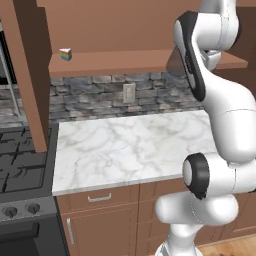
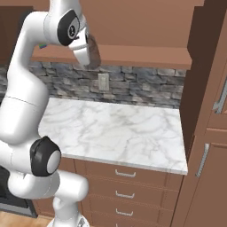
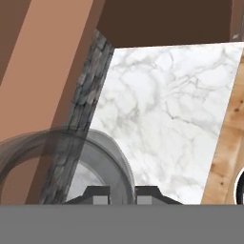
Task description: Pick the candle and jar from the dining table and place them in the open cabinet. Close the cabinet after placing the objects.
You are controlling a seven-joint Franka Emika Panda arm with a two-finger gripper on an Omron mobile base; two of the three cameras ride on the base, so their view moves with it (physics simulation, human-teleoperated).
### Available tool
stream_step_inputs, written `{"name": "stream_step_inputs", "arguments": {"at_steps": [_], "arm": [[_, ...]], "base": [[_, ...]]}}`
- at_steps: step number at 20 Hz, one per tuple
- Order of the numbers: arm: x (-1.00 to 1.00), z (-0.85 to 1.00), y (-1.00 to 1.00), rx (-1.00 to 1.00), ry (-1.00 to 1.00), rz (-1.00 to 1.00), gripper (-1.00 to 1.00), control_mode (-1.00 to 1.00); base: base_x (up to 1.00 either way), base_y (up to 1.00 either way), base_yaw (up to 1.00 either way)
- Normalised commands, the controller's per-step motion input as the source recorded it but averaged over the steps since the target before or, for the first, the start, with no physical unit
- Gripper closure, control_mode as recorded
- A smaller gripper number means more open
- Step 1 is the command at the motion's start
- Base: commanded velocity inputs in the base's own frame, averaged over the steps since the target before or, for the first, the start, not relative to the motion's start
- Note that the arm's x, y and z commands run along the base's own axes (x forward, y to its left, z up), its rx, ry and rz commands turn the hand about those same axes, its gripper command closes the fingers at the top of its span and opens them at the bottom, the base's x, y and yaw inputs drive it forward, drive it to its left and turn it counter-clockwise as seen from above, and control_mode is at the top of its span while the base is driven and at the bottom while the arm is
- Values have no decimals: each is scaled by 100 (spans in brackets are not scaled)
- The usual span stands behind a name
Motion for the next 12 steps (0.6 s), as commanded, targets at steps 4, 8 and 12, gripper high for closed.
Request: {"name": "stream_step_inputs", "arguments": {"at_steps": [4,8,12], "arm": [[30,0,0,0,0,0,100,-100],[22,0,0,0,0,0,100,-100],[12,0,0,0,0,0,100,-100]], "base": [[0,0,0],[0,0,0],[0,0,0]]}}
